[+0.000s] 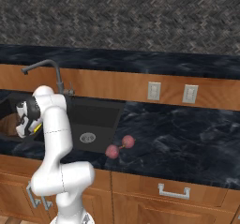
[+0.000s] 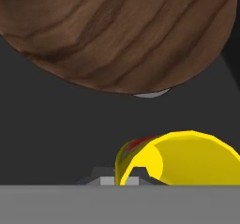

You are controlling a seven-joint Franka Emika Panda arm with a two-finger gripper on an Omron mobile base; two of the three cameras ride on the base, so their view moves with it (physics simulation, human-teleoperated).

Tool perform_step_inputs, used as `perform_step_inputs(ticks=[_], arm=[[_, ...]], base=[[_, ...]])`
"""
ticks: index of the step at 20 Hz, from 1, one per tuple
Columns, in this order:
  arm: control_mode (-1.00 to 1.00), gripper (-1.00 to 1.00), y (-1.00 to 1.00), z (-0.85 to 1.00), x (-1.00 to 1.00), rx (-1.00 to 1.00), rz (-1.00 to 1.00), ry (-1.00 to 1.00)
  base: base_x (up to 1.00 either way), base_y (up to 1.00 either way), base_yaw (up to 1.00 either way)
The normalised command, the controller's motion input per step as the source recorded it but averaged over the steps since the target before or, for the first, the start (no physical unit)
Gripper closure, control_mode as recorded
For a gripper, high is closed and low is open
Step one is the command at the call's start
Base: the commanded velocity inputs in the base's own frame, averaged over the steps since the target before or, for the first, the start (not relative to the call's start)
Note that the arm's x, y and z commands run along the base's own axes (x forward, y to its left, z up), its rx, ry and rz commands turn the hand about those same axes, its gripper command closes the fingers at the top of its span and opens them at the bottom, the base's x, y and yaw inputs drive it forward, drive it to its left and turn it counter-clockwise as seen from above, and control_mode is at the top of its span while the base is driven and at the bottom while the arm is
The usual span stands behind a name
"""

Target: Remove the onion and onion from the sink. Then move the bowl and cup from the counter to the sink for washing.

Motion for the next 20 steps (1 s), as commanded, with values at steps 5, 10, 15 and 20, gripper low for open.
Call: perform_step_inputs(ticks=[5, 10, 15, 20], arm=[[-1.00, 1.00, 0.06, -0.18, 0.18, -0.01, 0.01, 0.05], [-1.00, 1.00, 0.05, -0.18, 0.17, -0.02, 0.01, 0.06], [-1.00, 1.00, 0.05, -0.18, 0.12, -0.02, 0.01, 0.06], [-1.00, 1.00, 0.00, -0.14, -0.01, -0.05, 0.00, 0.02]], base=[[0.00, 0.00, 0.00], [0.00, 0.00, 0.00], [0.00, 0.00, 0.00], [0.00, 0.00, 0.00]])
